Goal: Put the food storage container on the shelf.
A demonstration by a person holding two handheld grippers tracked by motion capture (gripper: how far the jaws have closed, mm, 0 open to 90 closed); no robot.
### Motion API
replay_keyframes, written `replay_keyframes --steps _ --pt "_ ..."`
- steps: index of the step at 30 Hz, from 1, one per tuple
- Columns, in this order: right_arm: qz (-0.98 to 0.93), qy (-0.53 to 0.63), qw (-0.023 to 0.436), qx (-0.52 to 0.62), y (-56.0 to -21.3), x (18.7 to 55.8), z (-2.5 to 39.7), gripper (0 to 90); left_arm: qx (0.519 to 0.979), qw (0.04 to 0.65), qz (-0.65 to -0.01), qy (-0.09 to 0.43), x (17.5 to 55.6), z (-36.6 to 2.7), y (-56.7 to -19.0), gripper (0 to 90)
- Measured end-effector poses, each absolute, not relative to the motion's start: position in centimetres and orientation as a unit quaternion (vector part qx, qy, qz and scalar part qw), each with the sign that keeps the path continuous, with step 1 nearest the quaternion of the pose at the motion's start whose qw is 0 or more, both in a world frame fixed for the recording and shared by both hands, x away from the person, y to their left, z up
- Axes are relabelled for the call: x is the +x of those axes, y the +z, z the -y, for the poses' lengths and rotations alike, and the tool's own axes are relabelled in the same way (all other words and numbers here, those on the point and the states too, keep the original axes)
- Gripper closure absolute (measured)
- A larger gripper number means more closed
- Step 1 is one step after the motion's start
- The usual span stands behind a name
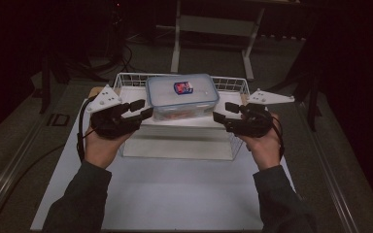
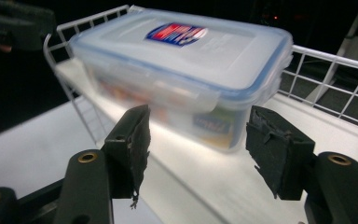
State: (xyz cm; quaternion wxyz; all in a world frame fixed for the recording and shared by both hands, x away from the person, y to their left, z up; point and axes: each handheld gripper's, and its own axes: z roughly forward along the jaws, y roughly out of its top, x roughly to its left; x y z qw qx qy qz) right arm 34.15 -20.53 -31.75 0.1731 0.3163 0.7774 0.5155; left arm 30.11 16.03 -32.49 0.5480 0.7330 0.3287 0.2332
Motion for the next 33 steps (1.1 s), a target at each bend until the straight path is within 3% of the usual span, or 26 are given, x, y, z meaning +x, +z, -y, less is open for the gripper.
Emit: replay_keyframes --steps 13,33 --pt "-0.807 0.480 0.200 0.279 -34.6 30.4 21.8 39.0 0.757 0.522 -0.321 0.225 27.8 -16.5 -35.1 55.9" --pt "-0.815 0.457 0.171 0.311 -41.8 27.5 25.4 38.7 0.768 0.499 -0.351 0.197 24.1 -18.9 -42.5 54.2"
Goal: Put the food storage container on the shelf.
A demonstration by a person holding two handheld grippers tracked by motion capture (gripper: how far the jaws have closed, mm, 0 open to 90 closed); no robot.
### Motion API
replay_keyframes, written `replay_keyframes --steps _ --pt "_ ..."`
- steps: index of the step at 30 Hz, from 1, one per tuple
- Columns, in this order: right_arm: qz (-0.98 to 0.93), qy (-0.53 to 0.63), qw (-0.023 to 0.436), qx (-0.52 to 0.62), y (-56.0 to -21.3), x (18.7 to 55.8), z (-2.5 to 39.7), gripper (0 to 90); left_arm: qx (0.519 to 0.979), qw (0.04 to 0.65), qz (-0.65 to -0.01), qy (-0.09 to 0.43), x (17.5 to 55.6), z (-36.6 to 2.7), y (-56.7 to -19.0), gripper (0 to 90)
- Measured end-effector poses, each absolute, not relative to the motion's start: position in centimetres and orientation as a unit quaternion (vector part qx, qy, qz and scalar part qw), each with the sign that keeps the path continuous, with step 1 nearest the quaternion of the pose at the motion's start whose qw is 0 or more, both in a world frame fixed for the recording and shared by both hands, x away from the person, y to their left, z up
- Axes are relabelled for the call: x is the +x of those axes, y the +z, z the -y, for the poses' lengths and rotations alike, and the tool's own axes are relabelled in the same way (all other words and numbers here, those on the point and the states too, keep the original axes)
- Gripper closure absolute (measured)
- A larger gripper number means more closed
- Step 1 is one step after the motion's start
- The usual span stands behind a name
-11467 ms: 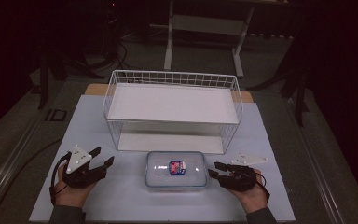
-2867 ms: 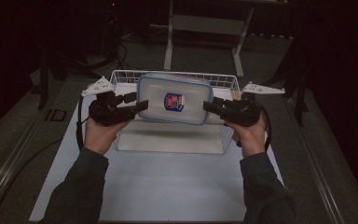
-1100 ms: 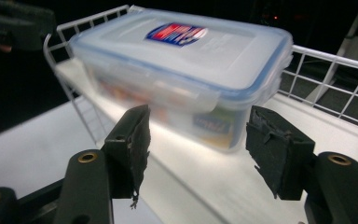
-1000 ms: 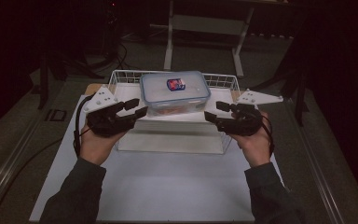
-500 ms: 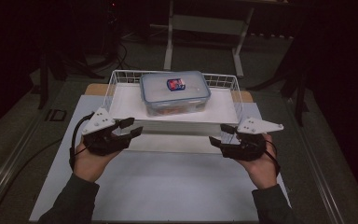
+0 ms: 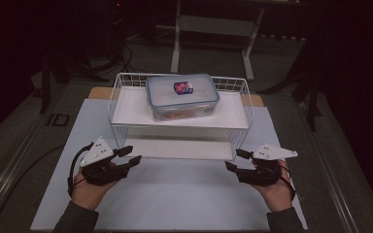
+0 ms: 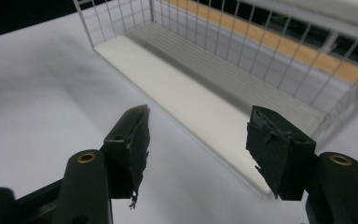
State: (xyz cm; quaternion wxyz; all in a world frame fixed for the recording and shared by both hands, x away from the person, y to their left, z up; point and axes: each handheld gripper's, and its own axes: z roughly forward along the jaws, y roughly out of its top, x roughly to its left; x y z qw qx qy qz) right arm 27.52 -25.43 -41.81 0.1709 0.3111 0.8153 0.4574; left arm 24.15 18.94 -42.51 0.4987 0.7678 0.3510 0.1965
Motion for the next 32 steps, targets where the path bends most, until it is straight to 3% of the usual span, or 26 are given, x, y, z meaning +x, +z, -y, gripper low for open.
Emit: replay_keyframes --steps 12,32 --pt "-0.815 0.440 0.157 0.344 -44.9 26.3 27.9 37.5 0.780 0.444 -0.384 0.216 23.1 -21.1 -45.9 50.8" --pt "-0.771 0.475 0.204 0.372 -45.6 24.3 31.6 31.4 0.724 0.456 -0.450 0.257 22.6 -25.3 -46.9 45.2"
